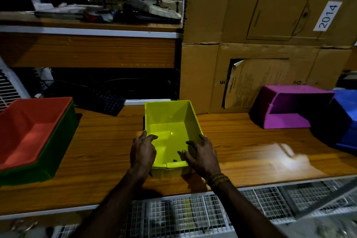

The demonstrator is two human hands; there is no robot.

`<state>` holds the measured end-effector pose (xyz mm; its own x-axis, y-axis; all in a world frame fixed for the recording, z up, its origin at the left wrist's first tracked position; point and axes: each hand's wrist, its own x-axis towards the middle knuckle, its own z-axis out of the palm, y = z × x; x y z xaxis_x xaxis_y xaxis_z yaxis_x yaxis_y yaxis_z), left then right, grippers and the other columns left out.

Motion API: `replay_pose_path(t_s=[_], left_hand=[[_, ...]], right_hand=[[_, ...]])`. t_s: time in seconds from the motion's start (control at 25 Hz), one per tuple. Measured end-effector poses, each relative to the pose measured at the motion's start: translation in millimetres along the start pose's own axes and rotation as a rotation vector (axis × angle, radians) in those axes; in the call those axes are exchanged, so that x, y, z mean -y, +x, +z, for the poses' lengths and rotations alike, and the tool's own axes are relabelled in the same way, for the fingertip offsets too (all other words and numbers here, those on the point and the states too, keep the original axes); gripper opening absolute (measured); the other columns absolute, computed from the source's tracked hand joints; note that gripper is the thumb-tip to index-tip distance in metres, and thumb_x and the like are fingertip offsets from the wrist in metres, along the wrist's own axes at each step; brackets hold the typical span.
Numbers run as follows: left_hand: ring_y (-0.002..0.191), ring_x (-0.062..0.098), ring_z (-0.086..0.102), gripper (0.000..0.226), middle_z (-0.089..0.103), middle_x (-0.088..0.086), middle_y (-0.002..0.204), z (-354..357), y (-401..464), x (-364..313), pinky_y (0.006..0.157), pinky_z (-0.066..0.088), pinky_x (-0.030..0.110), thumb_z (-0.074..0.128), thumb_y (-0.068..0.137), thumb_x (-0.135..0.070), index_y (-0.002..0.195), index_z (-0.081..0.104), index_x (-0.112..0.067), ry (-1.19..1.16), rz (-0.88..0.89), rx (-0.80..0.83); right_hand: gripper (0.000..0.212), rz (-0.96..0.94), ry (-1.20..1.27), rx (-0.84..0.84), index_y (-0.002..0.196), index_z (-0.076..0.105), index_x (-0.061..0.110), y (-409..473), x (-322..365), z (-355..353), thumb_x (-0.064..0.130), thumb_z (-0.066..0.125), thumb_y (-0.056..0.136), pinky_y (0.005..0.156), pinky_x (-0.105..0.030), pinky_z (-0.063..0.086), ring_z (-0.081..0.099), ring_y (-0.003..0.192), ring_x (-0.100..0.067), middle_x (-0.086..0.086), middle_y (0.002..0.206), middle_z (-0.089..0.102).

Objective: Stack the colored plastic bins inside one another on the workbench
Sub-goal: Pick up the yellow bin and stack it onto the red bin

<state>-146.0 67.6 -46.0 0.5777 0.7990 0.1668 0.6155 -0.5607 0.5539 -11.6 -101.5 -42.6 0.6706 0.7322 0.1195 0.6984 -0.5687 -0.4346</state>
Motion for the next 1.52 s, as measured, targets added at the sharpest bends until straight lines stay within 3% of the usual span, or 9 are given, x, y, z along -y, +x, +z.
replay_pose_path(t_s=[0.2,0.32,0.72,0.96,1.24,1.52], left_hand=[[0.136,0.037,0.033,0.043,0.024,0.018,0.158,13,-17,-28,0.108,0.033,0.043,0.052,0.09,-0.028,0.133,0.055,-0.032,0.12,-0.081,0.054],[0.141,0.034,0.026,0.042,0.018,0.016,0.161,23,-25,-34,0.109,0.031,0.042,0.051,0.091,-0.037,0.133,0.053,-0.034,0.115,-0.107,0.004],[0.125,0.031,0.05,0.026,0.057,-0.001,0.137,35,-18,-43,0.093,0.047,0.044,0.059,0.085,-0.033,0.109,0.068,-0.036,0.062,-0.128,-0.173],[0.118,0.022,0.055,0.023,0.06,-0.009,0.13,24,-20,-34,0.086,0.049,0.038,0.064,0.084,-0.035,0.106,0.07,-0.039,0.01,-0.105,-0.218],[0.106,0.02,0.06,0.016,0.061,-0.009,0.113,-26,-21,18,0.077,0.05,0.033,0.064,0.085,-0.035,0.1,0.07,-0.037,-0.034,0.026,-0.312],[0.103,0.019,0.06,0.017,0.059,-0.006,0.11,-157,-5,109,0.073,0.048,0.033,0.062,0.088,-0.033,0.102,0.07,-0.036,-0.086,0.139,-0.451]], right_hand=[[0.051,-0.029,-0.018,-0.008,0.129,0.057,0.03,13,-1,-2,0.058,0.056,0.086,0.107,-0.045,0.04,0.026,0.142,-0.032,-0.015,0.154,0.029],[0.05,-0.061,-0.015,-0.049,0.125,0.06,0.03,18,-6,0,0.059,0.056,0.085,0.105,-0.044,0.04,0.03,0.139,-0.032,-0.015,0.15,0.036],[0.035,-0.051,0.116,-0.134,0.114,0.065,0.033,29,-20,10,0.05,0.059,0.084,0.098,-0.046,0.046,0.043,0.133,-0.032,-0.009,0.147,0.043],[0.025,-0.069,0.167,-0.262,0.101,0.069,0.035,16,0,17,0.046,0.063,0.079,0.084,-0.041,0.052,0.053,0.121,-0.028,-0.001,0.131,0.055],[0.021,-0.056,0.199,-0.406,0.097,0.068,0.036,5,79,23,0.045,0.065,0.079,0.078,-0.039,0.051,0.054,0.117,-0.026,0.002,0.124,0.056],[0.013,-0.09,0.255,-0.565,0.095,0.067,0.037,-9,231,52,0.037,0.064,0.082,0.078,-0.038,0.048,0.052,0.117,-0.022,0.004,0.123,0.055]])
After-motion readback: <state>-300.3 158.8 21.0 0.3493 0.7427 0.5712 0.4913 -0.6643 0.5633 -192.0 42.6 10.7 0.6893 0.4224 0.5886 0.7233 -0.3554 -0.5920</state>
